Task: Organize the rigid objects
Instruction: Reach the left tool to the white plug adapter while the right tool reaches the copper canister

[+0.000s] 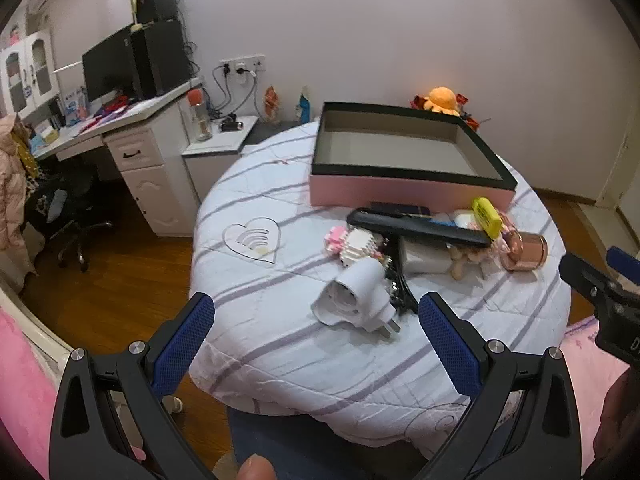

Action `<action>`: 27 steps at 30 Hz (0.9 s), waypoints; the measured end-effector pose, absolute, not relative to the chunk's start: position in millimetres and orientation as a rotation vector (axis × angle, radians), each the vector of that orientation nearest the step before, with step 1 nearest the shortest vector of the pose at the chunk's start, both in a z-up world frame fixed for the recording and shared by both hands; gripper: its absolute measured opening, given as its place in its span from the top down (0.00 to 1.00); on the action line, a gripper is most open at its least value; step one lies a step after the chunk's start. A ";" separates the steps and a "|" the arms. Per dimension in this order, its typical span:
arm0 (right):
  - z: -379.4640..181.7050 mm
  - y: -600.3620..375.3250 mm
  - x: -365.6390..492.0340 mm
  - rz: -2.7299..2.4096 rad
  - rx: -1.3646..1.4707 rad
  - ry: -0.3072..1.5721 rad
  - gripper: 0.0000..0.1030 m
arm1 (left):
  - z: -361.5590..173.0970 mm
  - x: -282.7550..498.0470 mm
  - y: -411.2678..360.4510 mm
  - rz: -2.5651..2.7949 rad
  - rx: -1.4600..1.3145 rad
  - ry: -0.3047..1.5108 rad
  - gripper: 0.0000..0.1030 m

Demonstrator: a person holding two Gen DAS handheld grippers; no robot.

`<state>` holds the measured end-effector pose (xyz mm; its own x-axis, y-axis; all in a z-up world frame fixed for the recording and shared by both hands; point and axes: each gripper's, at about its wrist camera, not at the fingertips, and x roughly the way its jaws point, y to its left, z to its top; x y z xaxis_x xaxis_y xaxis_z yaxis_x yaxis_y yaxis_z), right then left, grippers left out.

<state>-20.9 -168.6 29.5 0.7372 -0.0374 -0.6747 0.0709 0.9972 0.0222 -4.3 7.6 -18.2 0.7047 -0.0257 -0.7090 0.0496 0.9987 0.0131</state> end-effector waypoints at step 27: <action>-4.1 -185.4 -1.5 -0.089 0.065 0.820 0.00 | -68.4 42.2 4.9 -0.060 -0.010 0.912 0.00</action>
